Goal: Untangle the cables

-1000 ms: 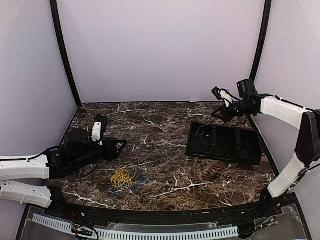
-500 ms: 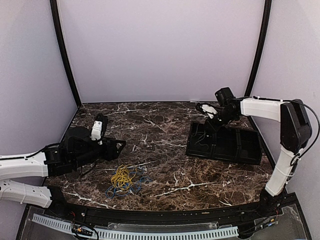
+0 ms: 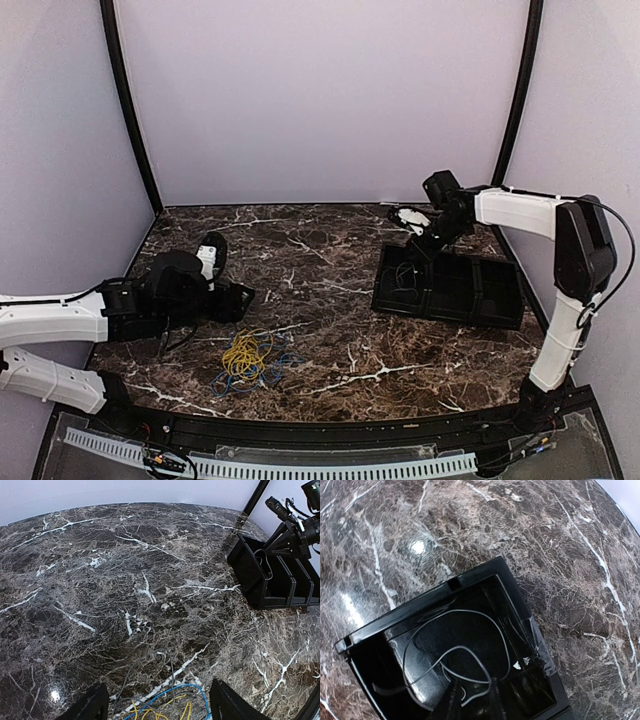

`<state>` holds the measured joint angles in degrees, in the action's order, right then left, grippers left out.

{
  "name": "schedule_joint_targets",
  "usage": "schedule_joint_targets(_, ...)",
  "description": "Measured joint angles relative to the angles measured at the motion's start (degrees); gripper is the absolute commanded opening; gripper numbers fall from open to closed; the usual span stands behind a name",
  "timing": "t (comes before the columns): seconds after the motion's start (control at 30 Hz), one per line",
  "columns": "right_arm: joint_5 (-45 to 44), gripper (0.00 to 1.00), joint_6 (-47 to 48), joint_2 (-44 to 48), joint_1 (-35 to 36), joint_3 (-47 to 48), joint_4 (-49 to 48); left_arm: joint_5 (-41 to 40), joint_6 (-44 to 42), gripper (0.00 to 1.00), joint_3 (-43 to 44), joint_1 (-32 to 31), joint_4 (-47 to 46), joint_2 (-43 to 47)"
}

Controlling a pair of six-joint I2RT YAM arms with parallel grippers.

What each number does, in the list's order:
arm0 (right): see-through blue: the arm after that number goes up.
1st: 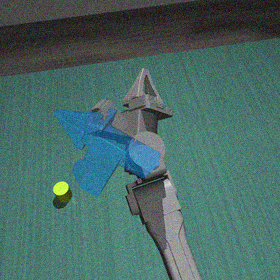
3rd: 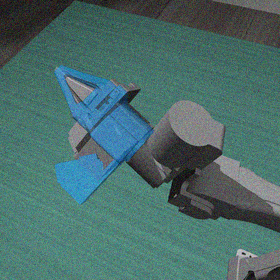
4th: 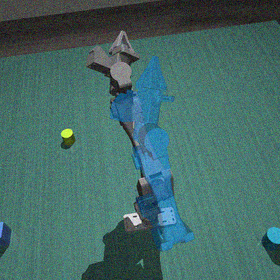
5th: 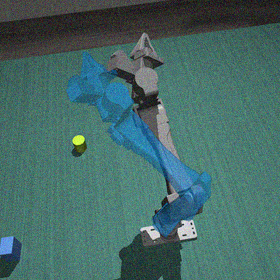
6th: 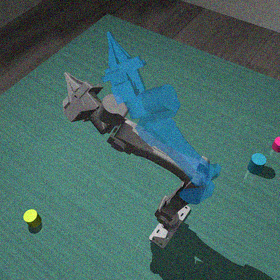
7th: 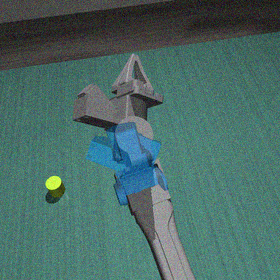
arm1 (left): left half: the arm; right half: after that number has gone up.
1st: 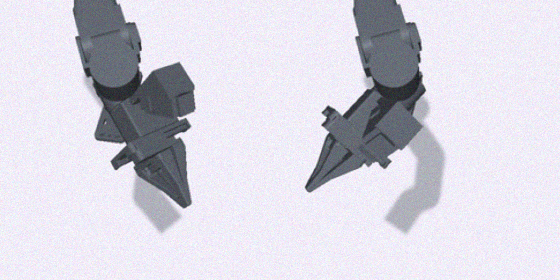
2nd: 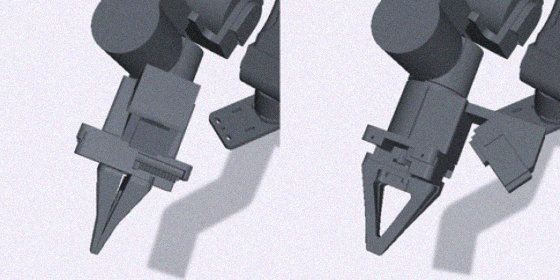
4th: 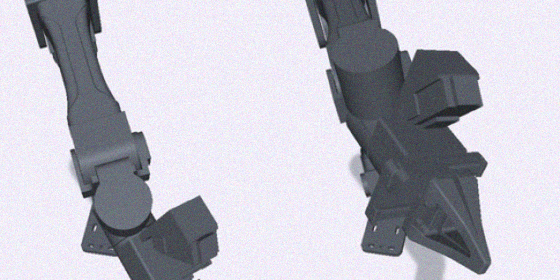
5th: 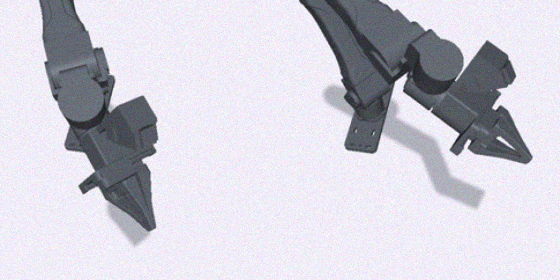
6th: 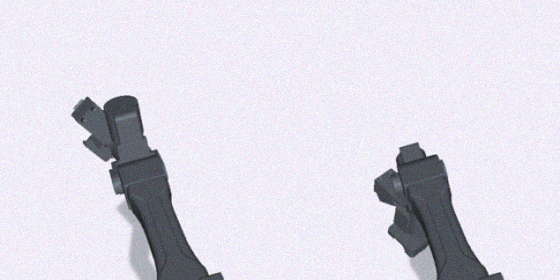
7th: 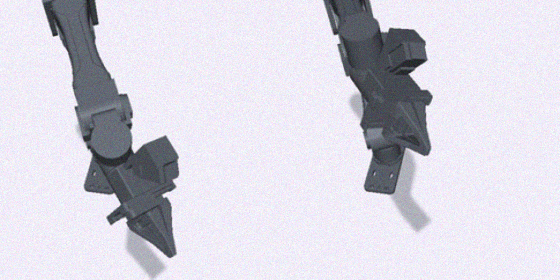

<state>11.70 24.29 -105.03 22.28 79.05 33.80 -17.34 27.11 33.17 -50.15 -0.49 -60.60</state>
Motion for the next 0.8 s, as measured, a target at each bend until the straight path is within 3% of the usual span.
schedule_joint_targets(0.1, -0.76, 0.45, 0.48, 0.33, 0.24, 2.23, 2.97, -0.26, 1.16, 0.75, 1.66, 0.02, 2.75, -0.83)
schedule_joint_targets(0.17, -1.68, 0.49, 1.2, 1.46, 0.31, 2.84, 3.74, 0.28, 1.92, 0.75, 2.62, 0.61, 4.37, -1.22)
schedule_joint_targets(0.5, 1.07, 0.49, 3.08, 8.44, 1.75, 4.83, 5.66, 5.14, 4.26, 0.75, 8.35, 6.08, 12.09, -6.54)
schedule_joint_targets(0.63, 5.03, 0.5, 2.84, 6.16, 6.14, 7.63, 4.57, 6.16, 5.57, 0.75, 8.39, 7.34, 12.87, -6.51)
schedule_joint_targets(0.8, 8.37, 0.58, 1.22, 0.0, 11.8, 12.79, 1.62, 5.97, 6.93, 0.74, 9.46, 7.91, 13.46, -7.13)
